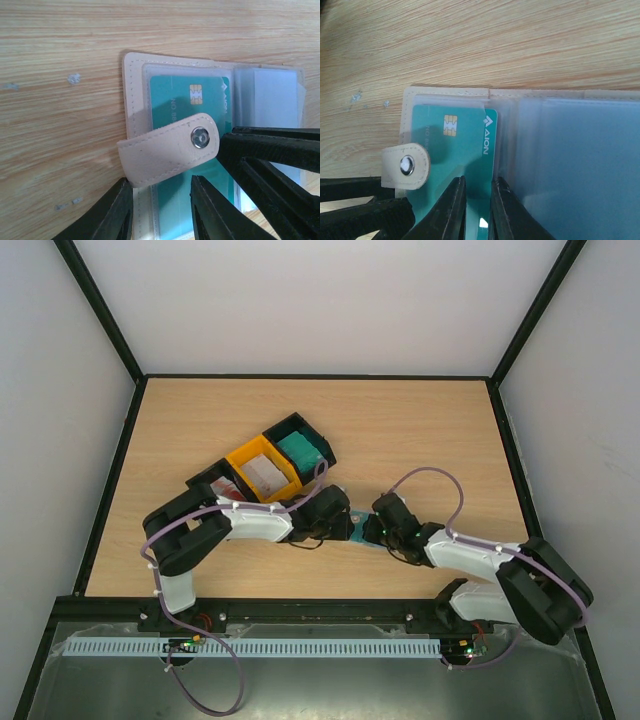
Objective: Put the credit cards into the card holder
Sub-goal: Insert the credit card into the card holder, then move the storage box to the center of the board.
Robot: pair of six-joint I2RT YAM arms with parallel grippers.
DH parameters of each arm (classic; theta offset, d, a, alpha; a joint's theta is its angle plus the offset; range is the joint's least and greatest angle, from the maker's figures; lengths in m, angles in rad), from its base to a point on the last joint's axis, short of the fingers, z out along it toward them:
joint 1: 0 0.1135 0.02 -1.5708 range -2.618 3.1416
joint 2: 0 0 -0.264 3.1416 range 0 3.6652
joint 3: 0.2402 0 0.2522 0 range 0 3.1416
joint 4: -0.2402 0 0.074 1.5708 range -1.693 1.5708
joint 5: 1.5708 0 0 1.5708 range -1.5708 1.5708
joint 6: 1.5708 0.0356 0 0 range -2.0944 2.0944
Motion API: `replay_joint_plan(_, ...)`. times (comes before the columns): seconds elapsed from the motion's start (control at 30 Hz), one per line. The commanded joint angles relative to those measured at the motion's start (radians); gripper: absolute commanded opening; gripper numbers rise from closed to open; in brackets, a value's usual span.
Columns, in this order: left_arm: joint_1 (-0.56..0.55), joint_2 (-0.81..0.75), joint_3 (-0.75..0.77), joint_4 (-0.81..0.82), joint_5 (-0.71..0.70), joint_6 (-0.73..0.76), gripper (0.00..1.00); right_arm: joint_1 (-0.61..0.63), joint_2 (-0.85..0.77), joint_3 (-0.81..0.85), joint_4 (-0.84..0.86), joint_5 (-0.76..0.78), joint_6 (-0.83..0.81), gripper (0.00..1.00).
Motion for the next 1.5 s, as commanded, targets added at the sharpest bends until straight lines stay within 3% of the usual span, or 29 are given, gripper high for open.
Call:
replay_joint_plan(0.0,0.005,0.025,0.006,-0.046,-0.024,0.009,0.34,0.005,0.046,0.033,0.062,-0.057,-0.039,0.15)
replay_joint_plan(0.23,0.007,0.015,0.005,-0.064,-0.044,0.019,0.34,0.006,0.075,0.045,0.107,-0.085,-0.059,0.20)
replay_joint_plan(0.4,0.007,-0.020,0.005,-0.098,-0.076,0.035,0.35,0.005,0.040,0.080,0.019,0.010,-0.057,0.36)
replay_joint_plan(0.6,0.007,-0.139,-0.009,-0.181,-0.112,0.074,0.48,0.005,-0.145,0.104,-0.133,0.156,-0.029,0.49)
replay_joint_plan(0.8,0.010,-0.304,0.002,-0.358,-0.168,0.150,0.63,0.005,-0.320,0.096,-0.296,0.248,-0.002,0.56)
replay_joint_plan(0.9,0.033,-0.386,-0.005,-0.475,-0.213,0.160,0.65,0.005,-0.377,0.086,-0.358,0.238,0.003,0.57)
replay_joint_plan(1.13,0.185,-0.594,-0.081,-0.701,-0.278,0.172,0.70,0.006,-0.397,0.083,-0.344,0.143,-0.002,0.59)
replay_joint_plan(1.27,0.309,-0.659,-0.127,-0.731,-0.261,0.209,0.66,0.005,-0.294,0.096,-0.237,0.046,-0.020,0.54)
replay_joint_plan(1.47,0.476,-0.587,-0.143,-0.701,-0.225,0.262,0.46,0.021,-0.112,0.154,-0.130,0.016,-0.021,0.49)
